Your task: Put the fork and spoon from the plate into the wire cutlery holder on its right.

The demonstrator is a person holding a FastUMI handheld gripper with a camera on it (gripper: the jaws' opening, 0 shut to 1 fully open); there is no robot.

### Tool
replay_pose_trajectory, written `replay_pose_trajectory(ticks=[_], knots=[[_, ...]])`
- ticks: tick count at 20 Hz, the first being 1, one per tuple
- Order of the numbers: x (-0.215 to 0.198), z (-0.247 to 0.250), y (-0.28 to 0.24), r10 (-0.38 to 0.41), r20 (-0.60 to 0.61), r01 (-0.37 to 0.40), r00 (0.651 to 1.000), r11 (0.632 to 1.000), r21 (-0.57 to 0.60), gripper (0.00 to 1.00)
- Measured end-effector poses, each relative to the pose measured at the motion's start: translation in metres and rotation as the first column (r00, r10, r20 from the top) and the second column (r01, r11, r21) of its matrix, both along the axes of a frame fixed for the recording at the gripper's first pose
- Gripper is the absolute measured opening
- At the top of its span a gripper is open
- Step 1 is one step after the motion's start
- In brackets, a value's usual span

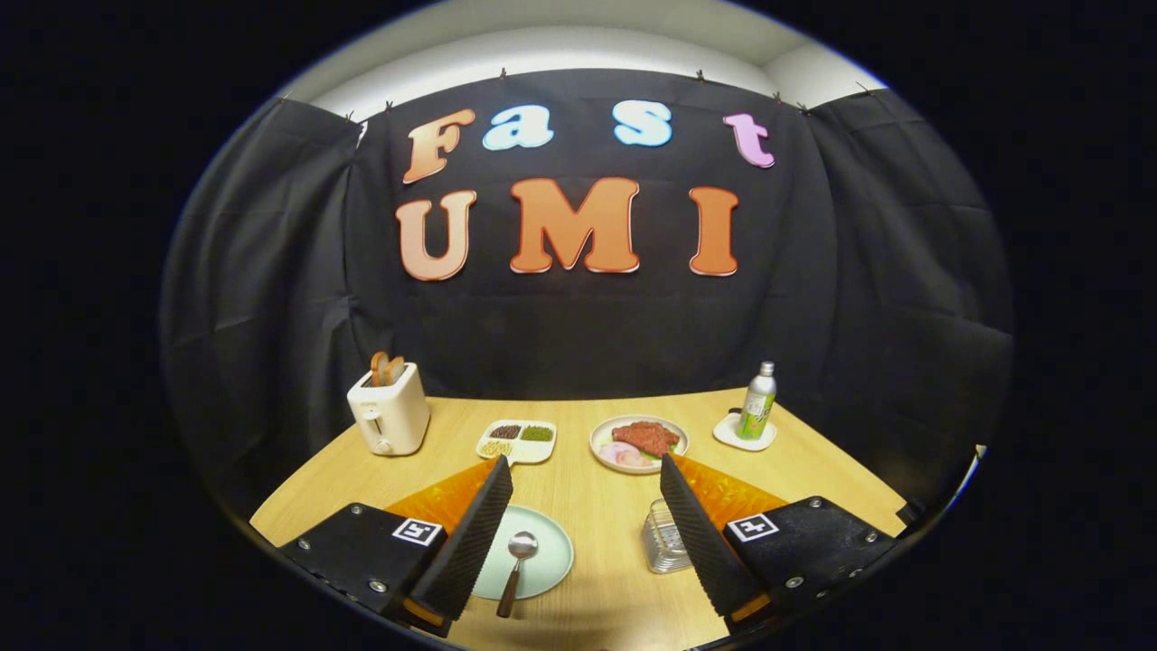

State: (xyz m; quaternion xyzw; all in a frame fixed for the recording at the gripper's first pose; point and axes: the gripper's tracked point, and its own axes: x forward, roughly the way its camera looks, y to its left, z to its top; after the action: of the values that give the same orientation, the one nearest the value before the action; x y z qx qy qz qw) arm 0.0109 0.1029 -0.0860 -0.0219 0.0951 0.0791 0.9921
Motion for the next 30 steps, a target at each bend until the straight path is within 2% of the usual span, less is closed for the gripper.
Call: replay_pose_trajectory(ticks=[6,10,14,18,23,28,30], knots=[[0.013,-0.094,0.038,0.036,-0.21,-0.048,0.977,0.997,-0.053,0.99],[0.011,-0.158,0.047,0.022,-0.365,-0.07,0.931,0.991,-0.118,0.99],[0.006,-0.193,0.055,0.011,-0.456,-0.087,0.89,0.986,-0.145,0.98],[0.007,-0.205,0.058,0.012,-0.494,-0.107,0.869,0.981,-0.165,0.85],[0.002,-0.217,0.058,-0.01,-0.551,-0.09,0.834,0.984,-0.153,0.58],[0.0,-0.229,0.062,-0.01,-0.577,-0.111,0.817,0.979,-0.173,0.43],[0.0,-0.233,0.061,-0.023,-0.585,-0.099,0.811,0.979,-0.176,0.33]])
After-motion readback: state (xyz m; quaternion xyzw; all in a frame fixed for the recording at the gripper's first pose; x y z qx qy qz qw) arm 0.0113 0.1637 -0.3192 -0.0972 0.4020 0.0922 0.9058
